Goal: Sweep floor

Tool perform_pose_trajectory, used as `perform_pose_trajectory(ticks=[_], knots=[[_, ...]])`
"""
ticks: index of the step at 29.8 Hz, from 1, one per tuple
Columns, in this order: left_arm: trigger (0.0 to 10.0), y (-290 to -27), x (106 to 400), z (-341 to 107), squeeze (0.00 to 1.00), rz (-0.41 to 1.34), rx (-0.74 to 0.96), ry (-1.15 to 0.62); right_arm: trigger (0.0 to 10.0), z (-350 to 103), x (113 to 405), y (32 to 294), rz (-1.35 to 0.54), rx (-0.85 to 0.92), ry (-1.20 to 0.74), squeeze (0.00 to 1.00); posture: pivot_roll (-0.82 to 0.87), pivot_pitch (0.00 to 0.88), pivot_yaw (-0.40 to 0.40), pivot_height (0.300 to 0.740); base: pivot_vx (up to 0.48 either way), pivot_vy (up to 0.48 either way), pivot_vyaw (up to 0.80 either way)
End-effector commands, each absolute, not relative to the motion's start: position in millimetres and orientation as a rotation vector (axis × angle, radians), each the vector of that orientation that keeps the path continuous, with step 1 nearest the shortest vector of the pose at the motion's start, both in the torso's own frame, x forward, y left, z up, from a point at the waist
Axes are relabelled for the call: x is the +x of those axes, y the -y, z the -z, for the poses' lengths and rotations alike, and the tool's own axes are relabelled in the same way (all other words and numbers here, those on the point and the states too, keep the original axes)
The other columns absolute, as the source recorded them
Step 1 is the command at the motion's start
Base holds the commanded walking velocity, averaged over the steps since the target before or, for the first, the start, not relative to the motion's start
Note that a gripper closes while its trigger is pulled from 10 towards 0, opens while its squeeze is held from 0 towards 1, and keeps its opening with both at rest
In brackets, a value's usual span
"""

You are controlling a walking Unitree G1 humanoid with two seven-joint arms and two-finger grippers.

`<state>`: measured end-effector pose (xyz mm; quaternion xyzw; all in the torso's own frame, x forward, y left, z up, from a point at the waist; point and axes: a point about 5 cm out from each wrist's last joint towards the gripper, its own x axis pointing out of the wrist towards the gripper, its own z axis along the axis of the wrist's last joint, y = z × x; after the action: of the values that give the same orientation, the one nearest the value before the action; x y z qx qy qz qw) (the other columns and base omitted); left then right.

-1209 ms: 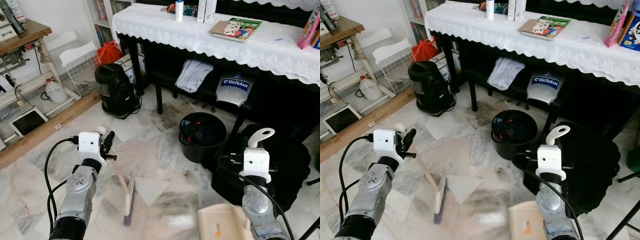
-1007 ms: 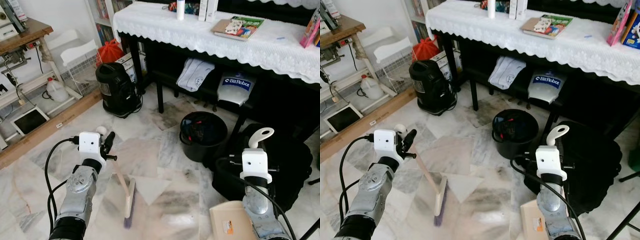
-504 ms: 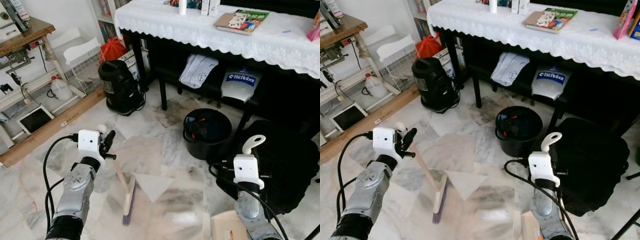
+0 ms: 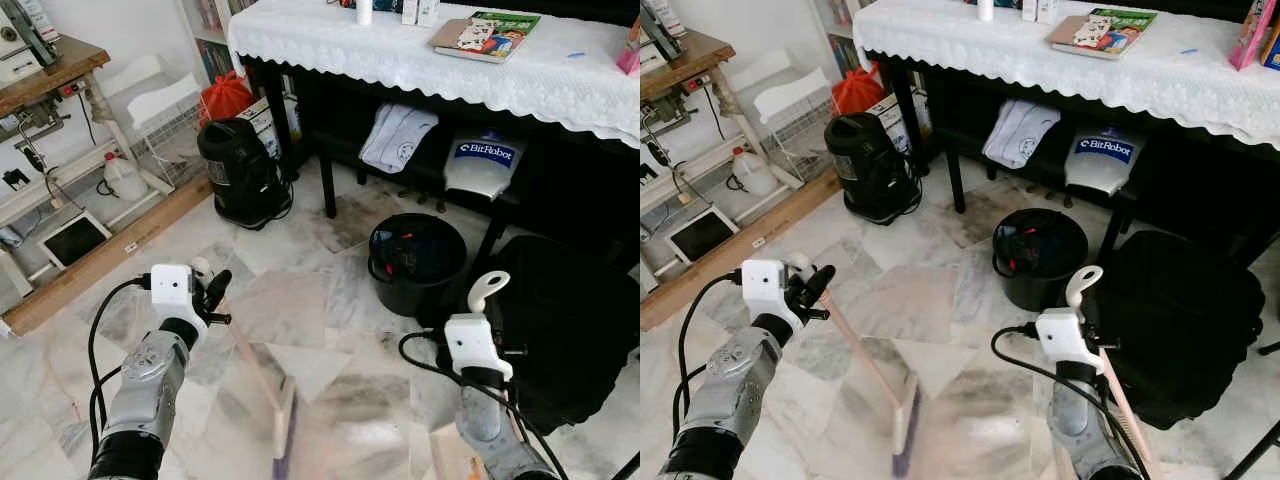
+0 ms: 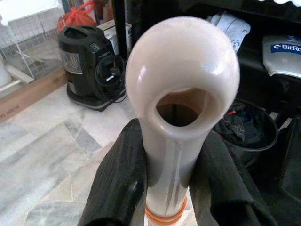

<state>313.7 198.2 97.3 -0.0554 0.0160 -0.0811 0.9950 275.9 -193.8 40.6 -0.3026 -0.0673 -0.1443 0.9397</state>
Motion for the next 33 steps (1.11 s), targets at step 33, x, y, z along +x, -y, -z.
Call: perform_pose_trajectory(ticks=[33], knots=[[10.0, -186.4, 321.4, -110.8, 0.00, 0.357, -0.399, -0.107, 10.0, -8.3, 255.3, 184.8, 0.288, -0.644, 0.013, 0.00, 0.08, 0.120, 0.162, 0.740, 0.000, 0.000, 0.00]])
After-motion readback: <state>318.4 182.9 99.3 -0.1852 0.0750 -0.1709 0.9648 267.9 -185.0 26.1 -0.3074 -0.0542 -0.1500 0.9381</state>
